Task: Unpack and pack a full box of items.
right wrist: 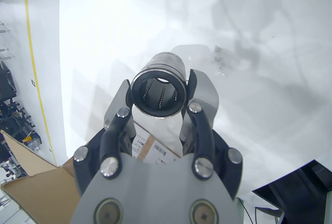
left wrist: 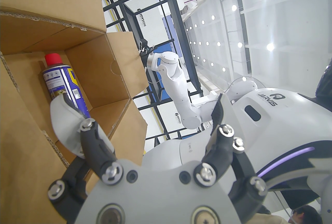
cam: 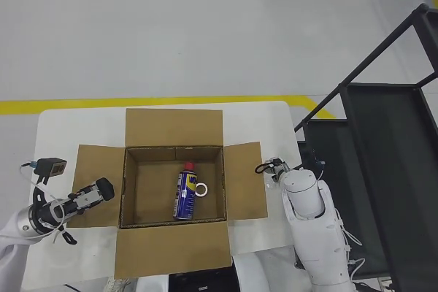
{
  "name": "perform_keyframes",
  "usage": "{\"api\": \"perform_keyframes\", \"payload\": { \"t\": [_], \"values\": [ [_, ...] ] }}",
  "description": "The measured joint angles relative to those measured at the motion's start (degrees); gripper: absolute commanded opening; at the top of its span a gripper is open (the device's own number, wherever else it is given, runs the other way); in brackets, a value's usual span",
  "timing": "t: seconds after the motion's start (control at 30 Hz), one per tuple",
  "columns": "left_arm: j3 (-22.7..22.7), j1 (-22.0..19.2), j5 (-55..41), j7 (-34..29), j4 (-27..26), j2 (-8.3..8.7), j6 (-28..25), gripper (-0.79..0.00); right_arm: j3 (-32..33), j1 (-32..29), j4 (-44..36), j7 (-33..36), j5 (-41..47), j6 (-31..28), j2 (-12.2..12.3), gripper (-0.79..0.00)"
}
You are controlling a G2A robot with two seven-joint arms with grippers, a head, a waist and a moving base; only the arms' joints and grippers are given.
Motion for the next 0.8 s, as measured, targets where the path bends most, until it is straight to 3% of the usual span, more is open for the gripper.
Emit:
{"api": "perform_keyframes", "payload": {
  "t": [0.8],
  "values": [
    [0.00,0.00,0.00,0.00,0.00,0.00,0.00,0.000,0.02,-0.27,0.66,-1.73,-0.49,-1.61,0.13,-0.785]
  ]
}}
